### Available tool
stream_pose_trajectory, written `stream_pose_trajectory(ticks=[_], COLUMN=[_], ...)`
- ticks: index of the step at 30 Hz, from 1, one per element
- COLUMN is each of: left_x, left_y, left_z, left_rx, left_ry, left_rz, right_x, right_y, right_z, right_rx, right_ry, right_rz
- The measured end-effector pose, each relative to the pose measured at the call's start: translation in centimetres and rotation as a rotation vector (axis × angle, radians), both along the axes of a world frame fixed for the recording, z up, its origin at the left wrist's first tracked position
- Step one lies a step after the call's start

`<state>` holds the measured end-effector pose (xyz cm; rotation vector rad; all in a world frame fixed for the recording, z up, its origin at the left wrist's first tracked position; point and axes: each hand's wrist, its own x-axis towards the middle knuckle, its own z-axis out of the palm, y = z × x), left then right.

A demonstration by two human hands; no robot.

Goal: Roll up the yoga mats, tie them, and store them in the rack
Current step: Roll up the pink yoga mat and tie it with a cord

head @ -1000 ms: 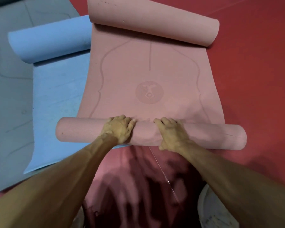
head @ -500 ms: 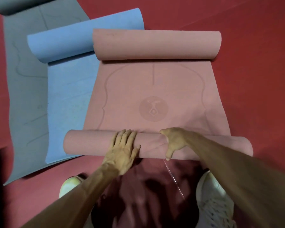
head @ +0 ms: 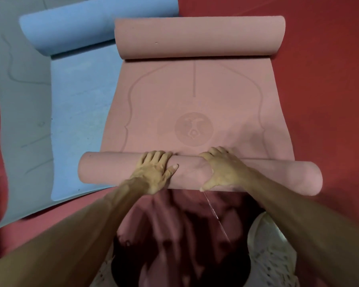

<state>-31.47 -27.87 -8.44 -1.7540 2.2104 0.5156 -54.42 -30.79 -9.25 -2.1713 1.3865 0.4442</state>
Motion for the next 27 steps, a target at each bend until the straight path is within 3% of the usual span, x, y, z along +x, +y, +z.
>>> stream_pose_trajectory(ticks=[8,14,20,27], left_x=[-0.1,-0.2,0.1,-0.7], left_y=[-5.4,-7.3,-8.9,-8.1], left_z=[-0.4,-0.8,-1.0,-0.9], left_rx=[0.153,0.108,0.134,-0.115], left_ry=[0.024,0.119,0.185,0.142], left_rz=[0.004,0.106,0.167,0.162], right_x=[0.7,0.1,1.3,0.9], right_y=[4.0,3.7,3.2,1.2], right_z=[-1.3,-1.9,-1.9,-2.5], right_rx=[-0.505,-0.6,-0.539,-0.538], right_ry=[-0.028,-0.025,0.107,0.149], right_rz=[-0.065,-0.048,-0.088,-0.068])
